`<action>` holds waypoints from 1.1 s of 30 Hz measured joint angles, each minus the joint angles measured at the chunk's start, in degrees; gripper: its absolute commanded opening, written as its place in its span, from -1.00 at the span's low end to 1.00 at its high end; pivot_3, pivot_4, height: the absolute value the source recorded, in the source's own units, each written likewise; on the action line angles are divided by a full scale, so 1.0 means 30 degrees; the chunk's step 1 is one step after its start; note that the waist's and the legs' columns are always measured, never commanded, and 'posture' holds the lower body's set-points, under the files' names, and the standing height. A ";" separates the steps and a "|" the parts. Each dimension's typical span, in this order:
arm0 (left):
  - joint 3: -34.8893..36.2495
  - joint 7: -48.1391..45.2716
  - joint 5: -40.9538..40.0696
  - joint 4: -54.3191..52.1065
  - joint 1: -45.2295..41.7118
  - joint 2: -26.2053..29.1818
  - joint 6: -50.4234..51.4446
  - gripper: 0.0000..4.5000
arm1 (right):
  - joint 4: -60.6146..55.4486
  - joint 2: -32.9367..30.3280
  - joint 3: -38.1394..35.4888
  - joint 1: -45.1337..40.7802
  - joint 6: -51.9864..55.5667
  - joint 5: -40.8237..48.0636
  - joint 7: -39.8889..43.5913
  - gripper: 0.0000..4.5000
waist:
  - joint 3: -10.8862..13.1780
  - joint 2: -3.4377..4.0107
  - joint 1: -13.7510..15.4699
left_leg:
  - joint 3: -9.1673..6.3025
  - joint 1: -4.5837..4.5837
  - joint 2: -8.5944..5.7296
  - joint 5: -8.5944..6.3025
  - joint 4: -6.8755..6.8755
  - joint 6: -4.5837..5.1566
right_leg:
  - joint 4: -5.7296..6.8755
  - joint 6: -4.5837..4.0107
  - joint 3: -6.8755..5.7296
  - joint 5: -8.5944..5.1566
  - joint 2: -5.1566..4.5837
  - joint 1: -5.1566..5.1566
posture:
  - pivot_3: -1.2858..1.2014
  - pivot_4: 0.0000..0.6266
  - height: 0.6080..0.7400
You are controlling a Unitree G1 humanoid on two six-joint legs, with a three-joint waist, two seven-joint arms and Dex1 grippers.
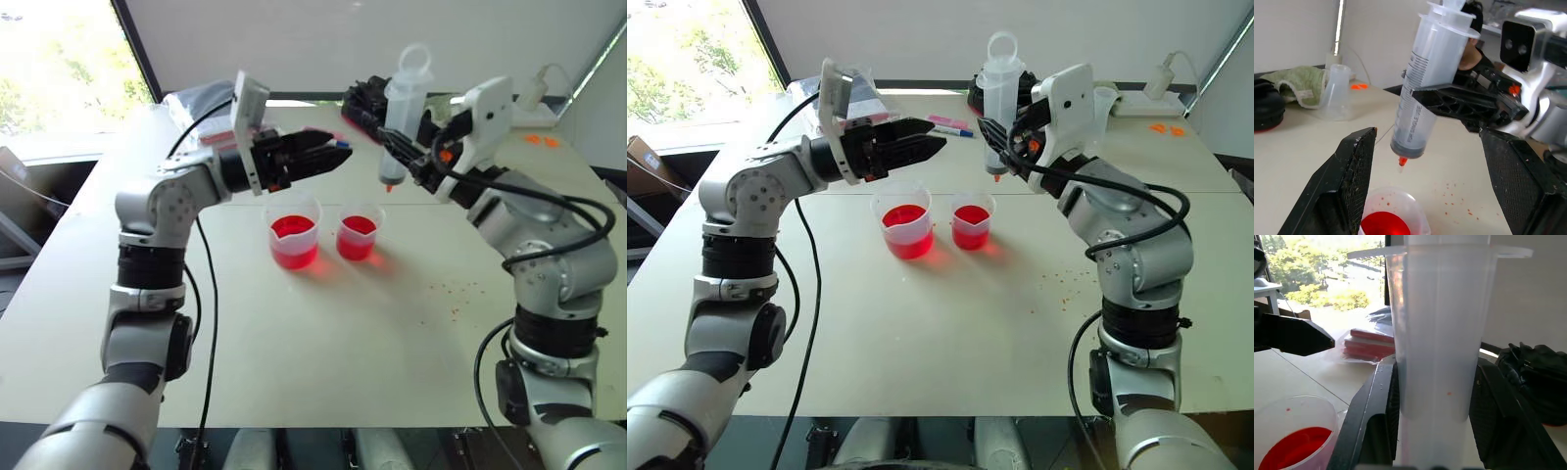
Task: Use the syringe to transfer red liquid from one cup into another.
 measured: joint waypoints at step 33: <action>0.1652 0.1362 -0.4133 -0.6157 0.5989 0.3892 0.1220 0.57 | 1.5788 -0.4581 1.0385 -0.5945 0.8486 -0.3744 0.6963 0.07 | 0.0001 0.0000 0.0023 | 0.0008 -0.0023 0.0014 -0.0009 -0.0019 0.0014 | -0.0153 -0.0001 0.0009 0.0000 0.0002 0.0004 | 0.03 -0.52 0.56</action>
